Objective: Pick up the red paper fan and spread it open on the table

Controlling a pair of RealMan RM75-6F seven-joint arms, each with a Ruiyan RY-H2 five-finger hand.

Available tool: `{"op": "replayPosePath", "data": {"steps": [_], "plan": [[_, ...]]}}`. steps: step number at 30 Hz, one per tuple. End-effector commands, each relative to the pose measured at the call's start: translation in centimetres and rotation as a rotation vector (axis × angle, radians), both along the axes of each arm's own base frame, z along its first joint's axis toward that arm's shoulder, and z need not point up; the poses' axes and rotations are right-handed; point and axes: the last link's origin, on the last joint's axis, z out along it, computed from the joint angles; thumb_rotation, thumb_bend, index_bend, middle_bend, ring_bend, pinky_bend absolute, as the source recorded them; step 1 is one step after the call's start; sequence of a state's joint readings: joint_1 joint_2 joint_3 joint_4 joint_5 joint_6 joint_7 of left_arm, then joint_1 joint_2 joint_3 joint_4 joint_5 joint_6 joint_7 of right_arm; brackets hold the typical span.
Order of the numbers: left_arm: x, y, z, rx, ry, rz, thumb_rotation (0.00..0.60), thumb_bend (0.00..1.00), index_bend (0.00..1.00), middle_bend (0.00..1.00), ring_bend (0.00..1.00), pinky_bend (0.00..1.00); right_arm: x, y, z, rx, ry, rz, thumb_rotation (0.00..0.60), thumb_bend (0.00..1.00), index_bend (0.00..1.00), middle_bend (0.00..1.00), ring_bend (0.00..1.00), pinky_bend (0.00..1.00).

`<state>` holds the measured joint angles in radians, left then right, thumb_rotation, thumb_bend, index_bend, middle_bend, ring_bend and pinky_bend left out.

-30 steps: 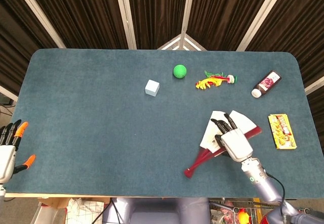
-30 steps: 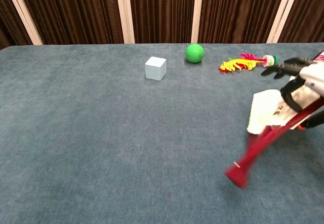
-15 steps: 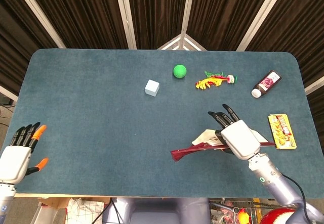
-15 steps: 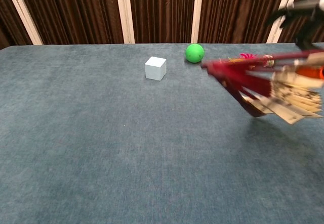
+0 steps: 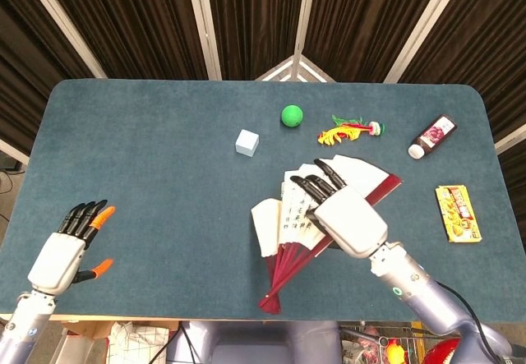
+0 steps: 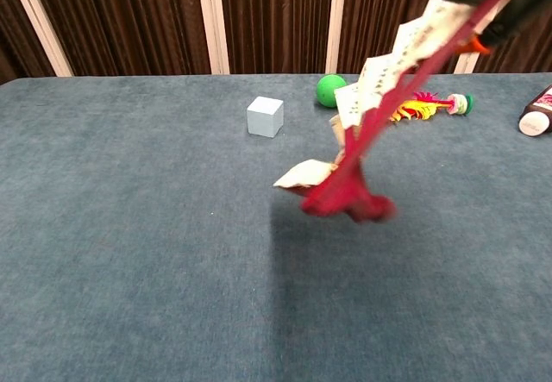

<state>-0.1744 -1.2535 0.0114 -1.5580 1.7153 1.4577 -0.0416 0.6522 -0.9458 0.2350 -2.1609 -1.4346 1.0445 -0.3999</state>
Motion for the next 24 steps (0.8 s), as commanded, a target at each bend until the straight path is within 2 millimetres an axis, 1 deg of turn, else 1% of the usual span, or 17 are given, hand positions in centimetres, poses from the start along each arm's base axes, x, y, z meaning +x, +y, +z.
{"op": "replayPosePath", "data": {"steps": [1, 4, 10, 14, 24], "plan": [[0.6, 0.7, -0.7, -0.018, -0.058, -0.030, 0.600, 0.30, 0.10, 0.00, 0.00, 0.00, 1.6, -0.3, 0.0, 0.006, -0.006, 0.023, 0.600, 0.36, 0.85, 0.18, 0.21, 0.06], [0.9, 1.4, -1.1, -0.024, -0.108, -0.061, 0.600, 0.30, 0.11, 0.00, 0.00, 0.00, 3.3, -0.8, 0.0, 0.010, -0.011, 0.029, 0.600, 0.36, 0.85, 0.18, 0.21, 0.06], [1.4, 2.2, -1.7, -0.046, -0.148, -0.093, 0.600, 0.30, 0.12, 0.00, 0.00, 0.00, 5.6, -1.1, 0.2, 0.017, -0.022, 0.013, 0.600, 0.36, 0.85, 0.18, 0.21, 0.07], [1.8, 2.6, -2.7, -0.079, -0.155, -0.100, 0.600, 0.29, 0.12, 0.00, 0.00, 0.00, 7.2, -1.4, 0.4, -0.007, -0.024, 0.004, 0.600, 0.36, 0.85, 0.18, 0.21, 0.07], [2.8, 3.2, -4.8, -0.120, -0.208, -0.126, 0.600, 0.29, 0.14, 0.00, 0.00, 0.00, 10.8, -0.9, 0.1, -0.045, -0.061, -0.007, 0.600, 0.37, 0.85, 0.18, 0.21, 0.08]]}}
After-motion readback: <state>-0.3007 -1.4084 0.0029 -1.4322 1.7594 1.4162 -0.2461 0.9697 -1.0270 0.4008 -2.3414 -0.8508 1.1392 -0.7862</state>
